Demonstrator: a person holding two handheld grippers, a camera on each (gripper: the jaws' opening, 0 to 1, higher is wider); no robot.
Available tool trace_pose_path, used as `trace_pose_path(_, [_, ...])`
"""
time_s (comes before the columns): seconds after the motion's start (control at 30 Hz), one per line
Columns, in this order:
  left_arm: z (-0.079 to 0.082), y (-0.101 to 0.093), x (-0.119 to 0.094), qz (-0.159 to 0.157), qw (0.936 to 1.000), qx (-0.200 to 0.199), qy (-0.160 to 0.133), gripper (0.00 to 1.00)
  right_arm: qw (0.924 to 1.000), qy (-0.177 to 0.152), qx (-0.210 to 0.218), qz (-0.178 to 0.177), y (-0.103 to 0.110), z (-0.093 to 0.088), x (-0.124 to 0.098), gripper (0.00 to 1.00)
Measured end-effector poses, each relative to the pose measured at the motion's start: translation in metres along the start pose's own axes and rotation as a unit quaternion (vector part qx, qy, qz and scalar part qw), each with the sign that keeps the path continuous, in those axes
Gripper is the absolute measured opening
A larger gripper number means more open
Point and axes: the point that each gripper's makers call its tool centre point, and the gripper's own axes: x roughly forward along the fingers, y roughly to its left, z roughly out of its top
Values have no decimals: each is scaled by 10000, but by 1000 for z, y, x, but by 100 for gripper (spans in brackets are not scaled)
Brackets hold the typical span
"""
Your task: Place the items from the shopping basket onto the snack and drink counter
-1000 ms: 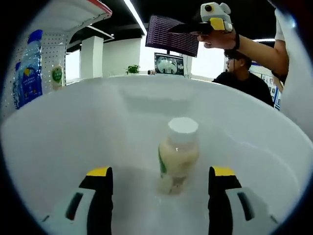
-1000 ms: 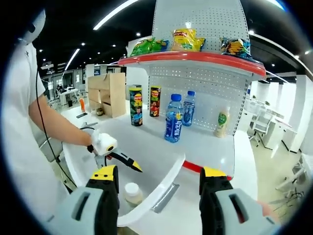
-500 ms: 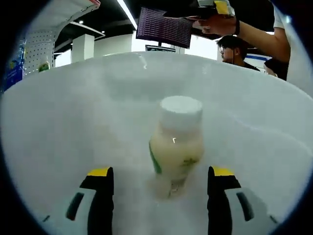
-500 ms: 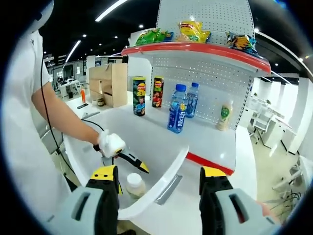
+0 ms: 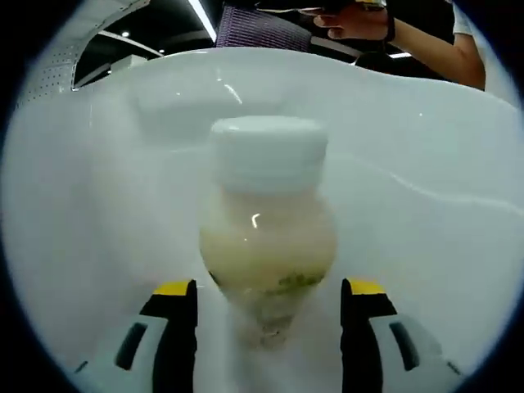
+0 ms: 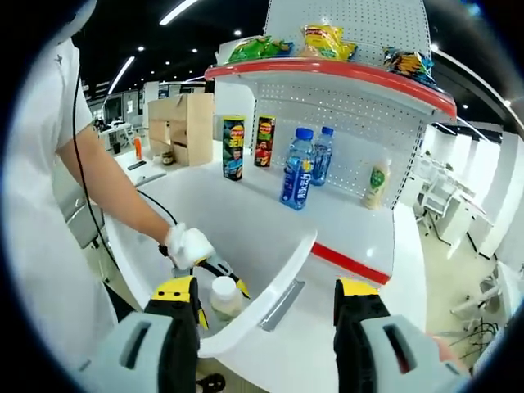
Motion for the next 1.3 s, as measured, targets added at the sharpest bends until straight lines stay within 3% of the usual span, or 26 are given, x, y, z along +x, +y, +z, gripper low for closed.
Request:
trace_pose_path(0.23, [-4, -6, 7, -28, 9999, -110, -72, 63, 10000, 37, 25, 1, 0, -1, 5, 66])
trace_pose_path(0.3, [-3, -5, 7, -5, 9999, -83, -83, 57, 10000, 51, 18, 2, -1, -1, 6, 66])
trace_pose_path(0.67, [-5, -1, 17, 84, 9997, -101, -198, 52, 9999, 93, 120, -48, -8, -4, 13, 65])
trace_pose_path(0.73, [-6, 5, 16, 194, 9995, -117, -210, 48, 9998, 124, 114, -55, -9, -5, 13, 64])
trace_pose_path(1.3, [-6, 0, 17, -156, 9995, 156, -218, 44, 9994, 261, 226, -95, -21, -19, 21, 58])
